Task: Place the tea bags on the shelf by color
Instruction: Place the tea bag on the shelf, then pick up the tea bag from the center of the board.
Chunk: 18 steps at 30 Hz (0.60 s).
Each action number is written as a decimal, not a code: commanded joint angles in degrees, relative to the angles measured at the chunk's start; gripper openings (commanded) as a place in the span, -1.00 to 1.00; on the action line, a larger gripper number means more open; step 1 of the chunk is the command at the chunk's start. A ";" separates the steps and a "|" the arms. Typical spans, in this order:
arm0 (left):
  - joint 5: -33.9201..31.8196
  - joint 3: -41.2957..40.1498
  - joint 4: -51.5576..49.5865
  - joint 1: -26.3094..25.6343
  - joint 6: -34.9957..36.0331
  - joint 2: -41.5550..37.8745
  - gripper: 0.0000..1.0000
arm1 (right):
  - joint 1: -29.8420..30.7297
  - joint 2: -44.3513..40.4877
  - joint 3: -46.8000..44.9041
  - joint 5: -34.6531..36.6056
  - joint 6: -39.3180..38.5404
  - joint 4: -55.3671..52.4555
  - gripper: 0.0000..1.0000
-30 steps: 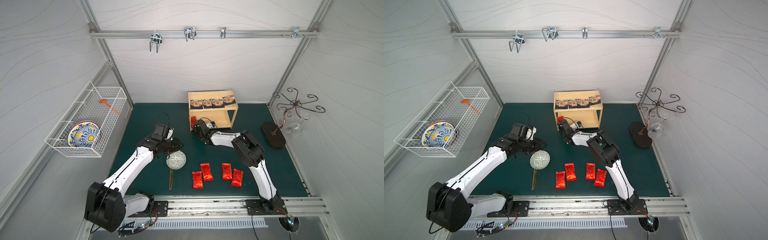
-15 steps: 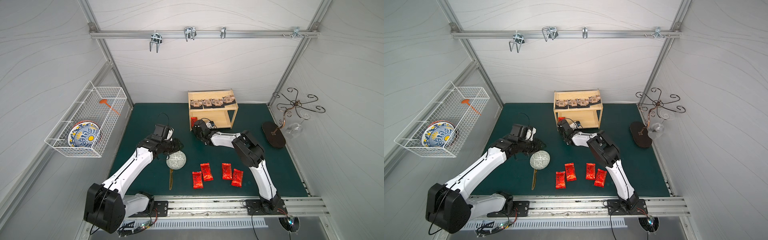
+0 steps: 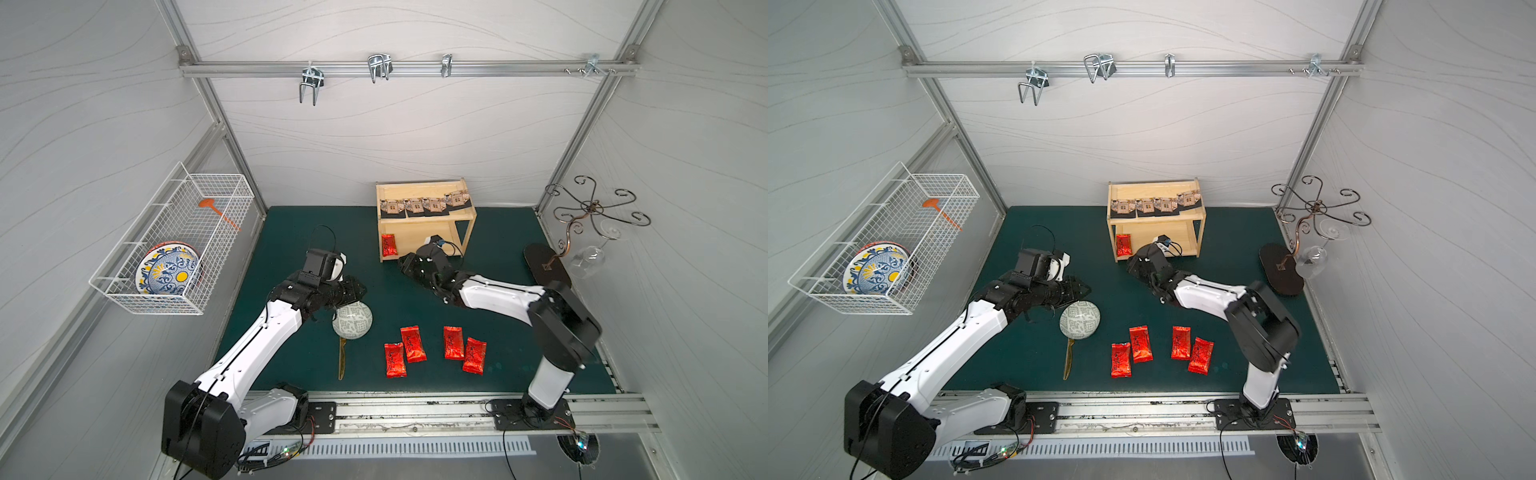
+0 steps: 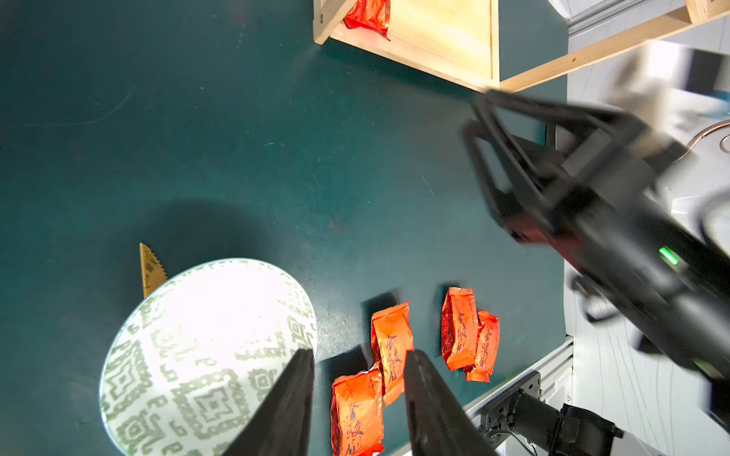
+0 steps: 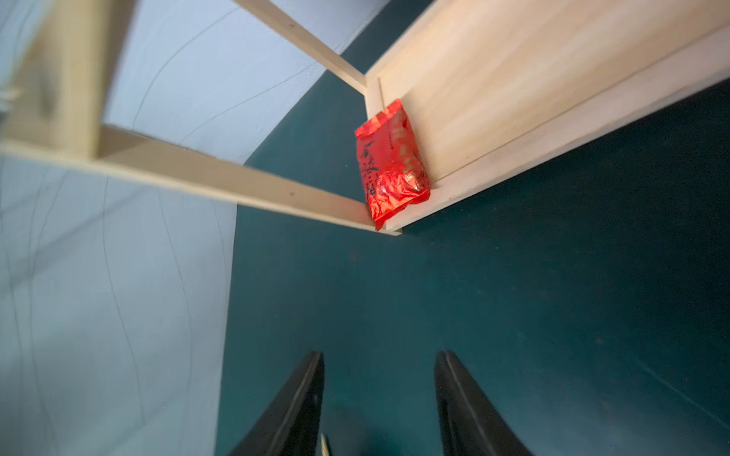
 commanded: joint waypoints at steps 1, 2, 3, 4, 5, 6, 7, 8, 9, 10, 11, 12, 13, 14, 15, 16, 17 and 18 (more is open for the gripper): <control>-0.07 0.67 1.91 -2.56 0.24 1.97 -0.11 | 3.22 -7.70 -7.48 -0.79 -14.07 -11.54 -0.01; 0.36 0.96 1.72 -3.46 0.32 3.07 -0.10 | 4.11 -9.97 -9.30 -0.55 -15.64 -14.15 0.00; 0.91 1.15 1.87 -4.33 0.35 4.06 -0.06 | 5.30 -11.89 -10.68 -0.18 -17.33 -16.89 0.04; 1.22 1.47 1.84 -5.05 0.25 4.91 -0.03 | 6.87 -13.48 -11.91 1.02 -18.84 -18.82 0.08; 1.51 1.76 1.86 -5.78 0.23 5.87 -0.01 | 8.73 -15.56 -13.57 1.71 -20.99 -19.88 0.11; 1.61 2.06 1.88 -6.48 0.24 6.69 0.02 | 10.99 -17.55 -15.52 2.03 -23.02 -20.11 0.13; 1.69 2.28 1.79 -6.87 0.28 7.42 0.04 | 13.07 -19.27 -17.25 2.86 -24.34 -19.85 0.16; 2.00 2.47 1.86 -7.24 0.40 8.12 0.07 | 15.79 -21.34 -19.51 3.74 -25.93 -19.23 0.18; 2.80 2.52 1.86 -7.44 0.50 8.75 0.10 | 17.71 -22.45 -21.02 4.25 -26.96 -18.79 0.19; 3.80 2.65 2.05 -7.62 0.66 9.27 0.14 | 20.01 -23.35 -22.72 5.09 -27.95 -18.35 0.19; 4.91 2.65 2.43 -7.73 0.92 9.76 0.19 | 22.10 -23.85 -24.06 5.82 -28.90 -17.66 0.19; 5.28 2.57 2.65 -7.88 1.02 10.23 0.22 | 23.91 -23.83 -25.08 6.91 -29.54 -17.18 0.20; 5.29 2.63 2.63 -7.96 1.25 10.60 0.24 | 25.19 -23.63 -25.75 7.50 -30.13 -16.75 0.20; 5.34 2.89 2.59 -8.05 1.46 11.20 0.26 | 26.17 -23.21 -26.21 7.69 -30.78 -16.31 0.20; 5.51 3.01 2.63 -8.08 1.48 11.84 0.26 | 27.36 -22.47 -26.45 8.44 -31.51 -16.09 0.19; 5.56 3.14 2.72 -8.13 1.42 12.35 0.26 | 27.93 -21.95 -26.55 8.76 -31.89 -15.79 0.19; 5.90 3.18 3.05 -8.20 1.30 12.95 0.26 | 28.22 -21.11 -26.85 9.20 -32.02 -15.18 0.19; 6.22 3.27 3.40 -8.23 1.08 13.44 0.26 | 28.16 -20.46 -27.14 9.49 -32.06 -14.40 0.19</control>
